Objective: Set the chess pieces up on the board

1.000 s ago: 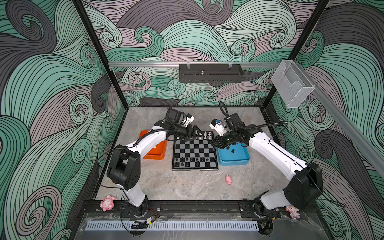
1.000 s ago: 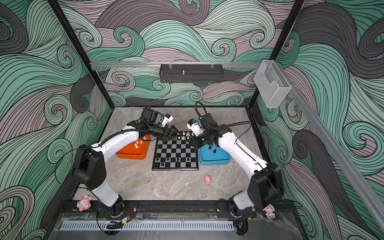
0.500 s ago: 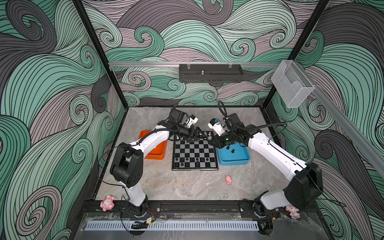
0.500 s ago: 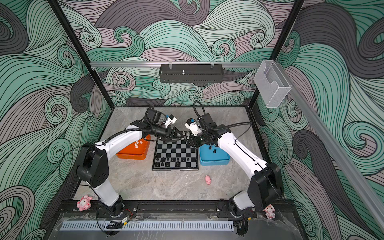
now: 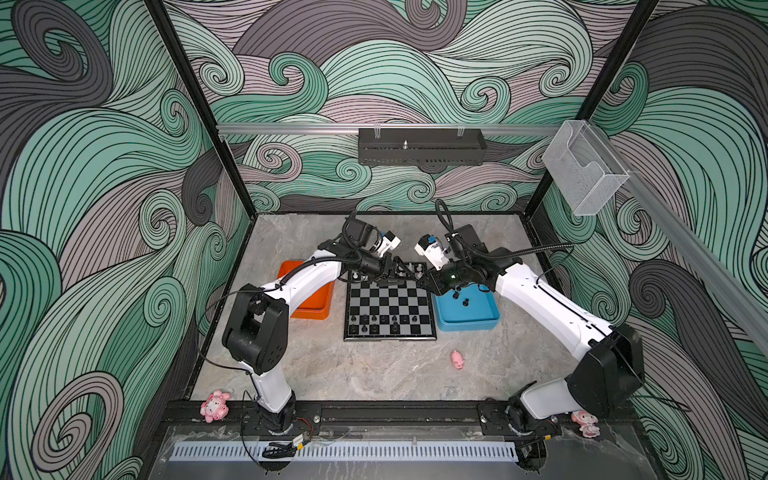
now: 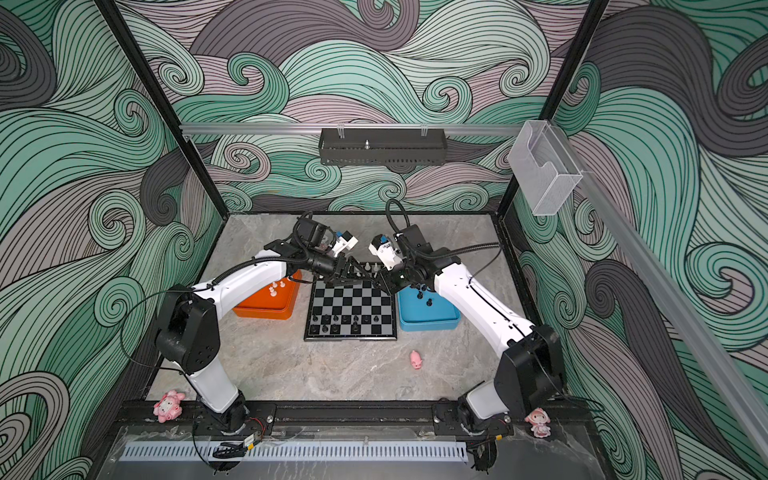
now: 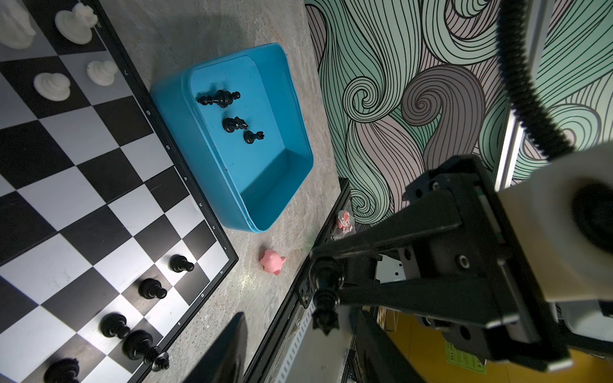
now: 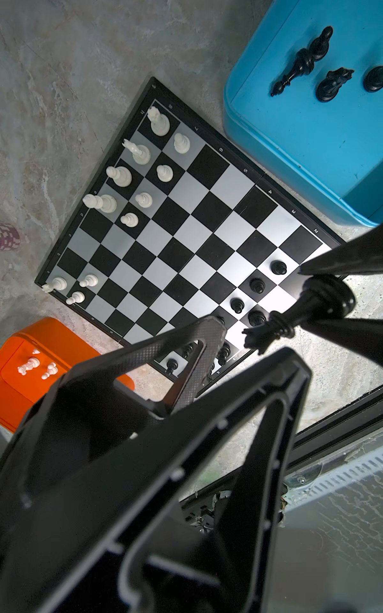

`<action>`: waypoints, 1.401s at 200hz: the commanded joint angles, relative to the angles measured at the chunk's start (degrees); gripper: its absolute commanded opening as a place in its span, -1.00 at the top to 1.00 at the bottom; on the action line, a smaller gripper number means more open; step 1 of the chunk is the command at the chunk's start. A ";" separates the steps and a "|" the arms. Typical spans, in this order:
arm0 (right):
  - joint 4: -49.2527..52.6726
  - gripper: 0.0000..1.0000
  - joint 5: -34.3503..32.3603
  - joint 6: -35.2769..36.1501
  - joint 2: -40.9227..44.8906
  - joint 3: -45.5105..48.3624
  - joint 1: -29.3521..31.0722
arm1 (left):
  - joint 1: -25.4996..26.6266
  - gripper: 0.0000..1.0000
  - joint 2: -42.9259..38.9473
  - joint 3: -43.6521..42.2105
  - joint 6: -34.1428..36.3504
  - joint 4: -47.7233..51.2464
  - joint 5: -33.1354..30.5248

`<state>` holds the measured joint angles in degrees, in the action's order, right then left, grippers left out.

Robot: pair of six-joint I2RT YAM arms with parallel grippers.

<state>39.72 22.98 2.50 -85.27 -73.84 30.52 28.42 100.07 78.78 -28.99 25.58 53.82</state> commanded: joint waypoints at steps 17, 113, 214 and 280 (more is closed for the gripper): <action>-0.46 0.58 0.83 -0.66 -0.79 -1.63 0.92 | 0.41 -0.01 1.13 2.18 0.69 0.85 1.44; -0.61 0.58 1.27 -0.75 -1.47 -1.83 1.72 | 0.58 0.40 1.26 2.47 0.60 0.78 1.48; -0.66 0.58 0.07 -0.63 -2.41 -2.20 1.99 | 0.58 0.73 1.10 2.43 0.77 1.27 1.22; -0.54 0.58 -1.02 -0.31 -2.61 -2.30 2.00 | 0.58 0.77 0.83 2.44 1.36 1.92 1.25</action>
<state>39.66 22.87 2.37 -87.24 -74.35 32.25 28.42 100.79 78.96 -28.97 25.98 54.41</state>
